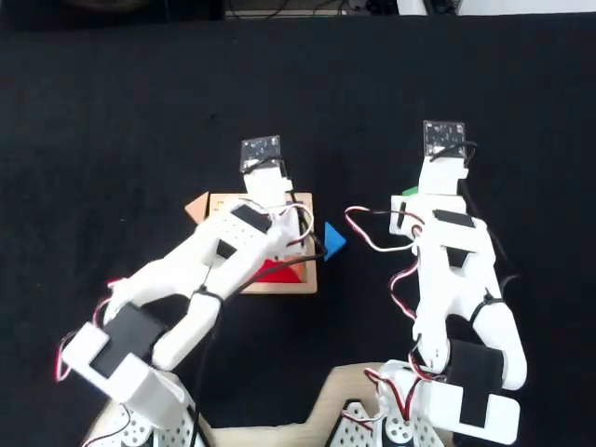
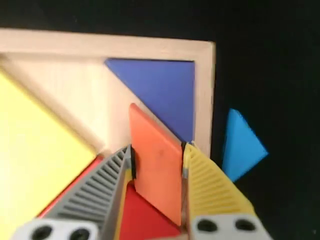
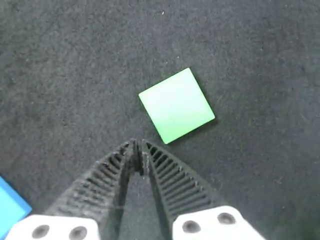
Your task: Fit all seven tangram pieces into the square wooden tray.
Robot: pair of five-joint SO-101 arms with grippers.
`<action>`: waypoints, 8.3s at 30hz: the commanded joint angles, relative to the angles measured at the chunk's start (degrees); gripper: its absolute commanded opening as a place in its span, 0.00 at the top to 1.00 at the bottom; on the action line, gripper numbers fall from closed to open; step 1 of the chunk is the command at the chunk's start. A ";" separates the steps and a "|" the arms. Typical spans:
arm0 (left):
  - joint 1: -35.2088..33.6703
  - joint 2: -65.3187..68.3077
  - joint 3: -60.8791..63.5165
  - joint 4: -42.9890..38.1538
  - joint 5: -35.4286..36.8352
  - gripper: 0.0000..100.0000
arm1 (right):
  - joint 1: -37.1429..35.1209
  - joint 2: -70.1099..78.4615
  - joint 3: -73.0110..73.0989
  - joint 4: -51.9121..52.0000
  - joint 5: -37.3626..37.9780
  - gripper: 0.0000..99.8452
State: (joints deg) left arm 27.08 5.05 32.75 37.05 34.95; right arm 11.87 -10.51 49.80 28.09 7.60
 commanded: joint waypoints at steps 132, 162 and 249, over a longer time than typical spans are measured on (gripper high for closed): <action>-44.62 -59.43 44.00 -2.20 -21.19 0.85 | -39.82 31.60 -48.92 36.13 16.00 0.99; -43.38 -59.25 44.00 -2.29 -21.19 0.85 | -34.46 62.20 -97.27 50.99 10.90 0.99; -75.56 -59.60 44.35 15.56 -42.73 0.85 | -52.31 49.71 -97.10 57.49 -14.24 0.83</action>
State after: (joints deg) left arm -47.30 -53.67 77.41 53.49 -9.27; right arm -37.54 34.24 -33.54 82.42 -4.70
